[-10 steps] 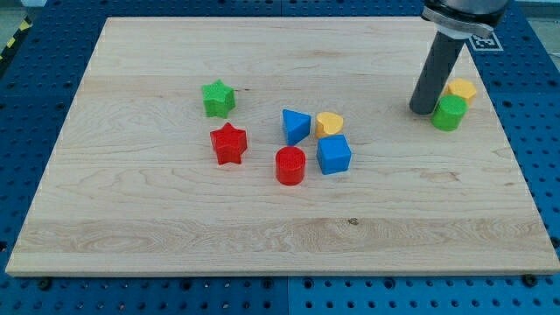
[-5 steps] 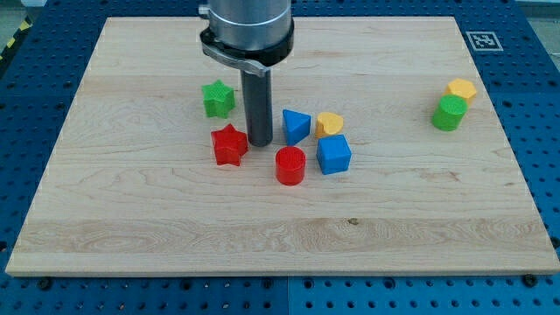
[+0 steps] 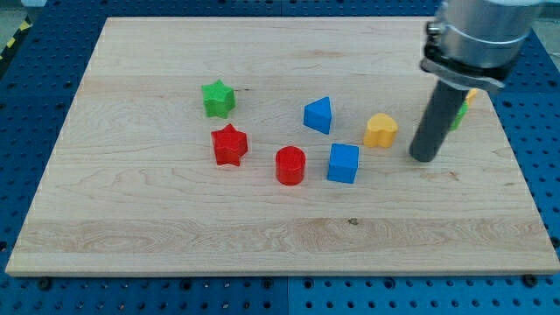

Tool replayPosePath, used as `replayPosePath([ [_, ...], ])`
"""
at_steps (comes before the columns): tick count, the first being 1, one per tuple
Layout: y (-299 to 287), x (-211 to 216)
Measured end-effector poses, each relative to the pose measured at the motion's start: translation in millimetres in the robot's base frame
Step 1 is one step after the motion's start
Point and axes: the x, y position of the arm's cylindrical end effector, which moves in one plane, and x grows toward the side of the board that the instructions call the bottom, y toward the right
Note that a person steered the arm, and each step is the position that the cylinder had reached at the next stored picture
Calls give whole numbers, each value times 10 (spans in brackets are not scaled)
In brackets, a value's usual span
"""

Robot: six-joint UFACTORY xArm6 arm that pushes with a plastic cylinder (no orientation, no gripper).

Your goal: Slide the yellow heart to the green circle

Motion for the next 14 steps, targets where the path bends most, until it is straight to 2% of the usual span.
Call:
replayPosePath([
  [1,-6,33],
  [3,-844,9],
  [4,-791,-49],
  [6,-312,-233],
  [7,-312,-250],
  [8,-472,-262],
  [10,-924,-591],
  [11,-832,-649],
  [14,-64,-572],
])
